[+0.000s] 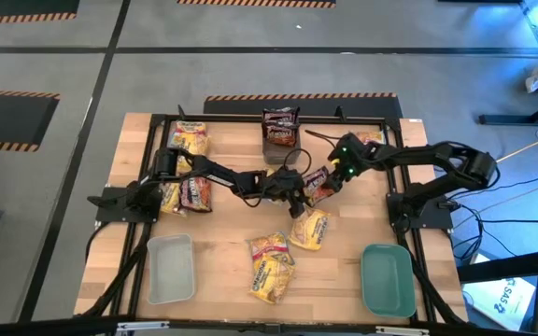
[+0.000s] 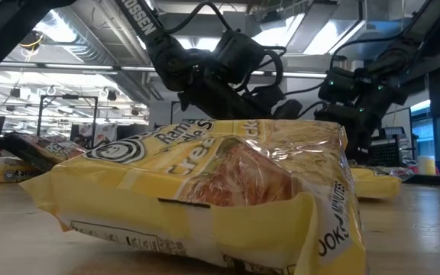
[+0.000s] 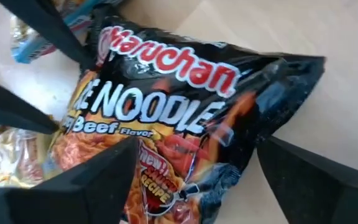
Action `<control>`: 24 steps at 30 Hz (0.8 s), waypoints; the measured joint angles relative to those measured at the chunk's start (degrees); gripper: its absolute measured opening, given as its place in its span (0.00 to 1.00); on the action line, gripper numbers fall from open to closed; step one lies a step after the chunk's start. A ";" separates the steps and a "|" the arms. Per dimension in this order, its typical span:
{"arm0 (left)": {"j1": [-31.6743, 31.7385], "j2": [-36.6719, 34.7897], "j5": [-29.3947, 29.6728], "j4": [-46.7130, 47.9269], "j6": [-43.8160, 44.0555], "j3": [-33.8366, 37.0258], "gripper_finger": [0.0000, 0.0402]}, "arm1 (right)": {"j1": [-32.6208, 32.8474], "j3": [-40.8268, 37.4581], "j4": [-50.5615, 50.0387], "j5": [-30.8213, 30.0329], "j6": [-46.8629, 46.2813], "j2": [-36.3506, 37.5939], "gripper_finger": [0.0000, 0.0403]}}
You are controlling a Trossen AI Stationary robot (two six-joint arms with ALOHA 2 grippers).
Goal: Sort Maruchan noodles
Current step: Put the right black noodle pack into the black bin
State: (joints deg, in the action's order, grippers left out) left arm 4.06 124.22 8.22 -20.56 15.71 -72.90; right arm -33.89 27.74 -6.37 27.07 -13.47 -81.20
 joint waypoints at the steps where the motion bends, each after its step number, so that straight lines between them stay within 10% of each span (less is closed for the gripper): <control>1: 0.01 -0.01 0.01 0.00 -0.21 0.00 0.56 | 0.02 -0.06 0.32 0.92 -0.04 -0.02 0.78; 15: 0.21 -0.88 -1.54 2.67 -2.59 0.05 0.56 | 0.07 -0.24 5.31 5.55 2.32 0.03 0.35; 24: -0.07 -9.51 1.69 12.45 -2.64 -0.05 0.56 | 0.22 -0.17 5.68 4.20 6.43 4.39 0.29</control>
State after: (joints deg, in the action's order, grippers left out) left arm 3.99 114.71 9.91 -8.11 13.07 -72.95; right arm -33.67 27.57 -0.69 31.28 -7.05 -76.81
